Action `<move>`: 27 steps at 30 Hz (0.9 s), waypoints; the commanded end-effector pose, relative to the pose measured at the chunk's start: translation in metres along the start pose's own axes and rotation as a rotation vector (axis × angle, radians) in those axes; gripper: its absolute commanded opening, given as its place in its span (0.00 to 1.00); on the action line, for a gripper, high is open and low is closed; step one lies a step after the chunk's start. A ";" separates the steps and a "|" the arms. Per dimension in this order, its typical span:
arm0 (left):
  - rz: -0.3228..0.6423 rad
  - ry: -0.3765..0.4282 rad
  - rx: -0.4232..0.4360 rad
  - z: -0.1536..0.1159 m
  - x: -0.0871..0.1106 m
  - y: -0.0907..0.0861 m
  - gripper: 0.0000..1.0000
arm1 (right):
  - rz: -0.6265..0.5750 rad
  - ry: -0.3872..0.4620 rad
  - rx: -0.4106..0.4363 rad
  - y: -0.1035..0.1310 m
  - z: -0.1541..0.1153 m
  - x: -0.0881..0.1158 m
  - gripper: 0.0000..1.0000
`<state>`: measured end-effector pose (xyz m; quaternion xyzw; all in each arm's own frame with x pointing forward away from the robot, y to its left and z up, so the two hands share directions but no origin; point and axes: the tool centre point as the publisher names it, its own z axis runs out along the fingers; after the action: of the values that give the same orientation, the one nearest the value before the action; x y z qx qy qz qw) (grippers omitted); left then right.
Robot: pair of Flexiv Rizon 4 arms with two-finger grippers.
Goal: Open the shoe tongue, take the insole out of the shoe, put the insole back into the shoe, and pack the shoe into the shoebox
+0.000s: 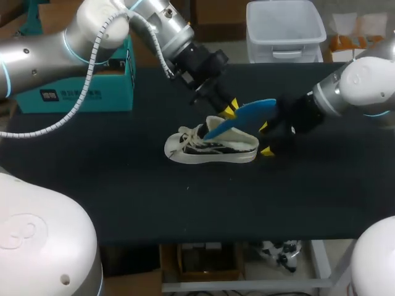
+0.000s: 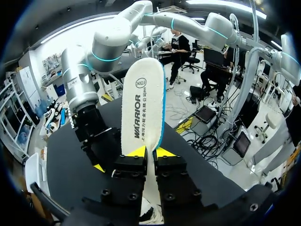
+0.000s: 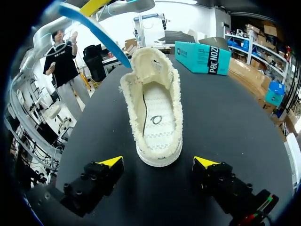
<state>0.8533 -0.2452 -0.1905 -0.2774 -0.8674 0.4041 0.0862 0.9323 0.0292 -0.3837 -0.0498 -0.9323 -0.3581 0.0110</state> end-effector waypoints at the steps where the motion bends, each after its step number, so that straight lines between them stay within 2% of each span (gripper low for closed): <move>1: 0.011 -0.014 0.023 -0.011 0.010 -0.004 0.00 | 0.003 -0.024 0.080 0.008 -0.018 0.007 1.00; 6: 0.029 -0.017 0.048 -0.021 0.020 -0.007 0.00 | 0.027 -0.010 0.214 0.017 -0.024 -0.002 1.00; 11: 0.030 -0.025 0.065 -0.033 0.028 -0.002 0.00 | 0.049 -0.011 0.315 0.026 -0.025 -0.012 1.00; 17: 0.016 -0.056 0.073 -0.051 0.041 0.009 0.00 | 0.038 -0.014 0.384 0.042 -0.023 -0.016 1.00; 24: 0.001 -0.109 0.031 -0.073 0.064 0.025 0.00 | 0.011 -0.013 0.420 0.061 -0.016 -0.018 1.00; 27: -0.007 -0.128 0.028 -0.084 0.073 0.035 0.00 | 0.007 0.000 0.460 0.069 -0.010 -0.020 1.00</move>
<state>0.8482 -0.1501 -0.1700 -0.2605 -0.8653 0.4236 0.0630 0.9537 0.0634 -0.3323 -0.0497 -0.9831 -0.1757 0.0146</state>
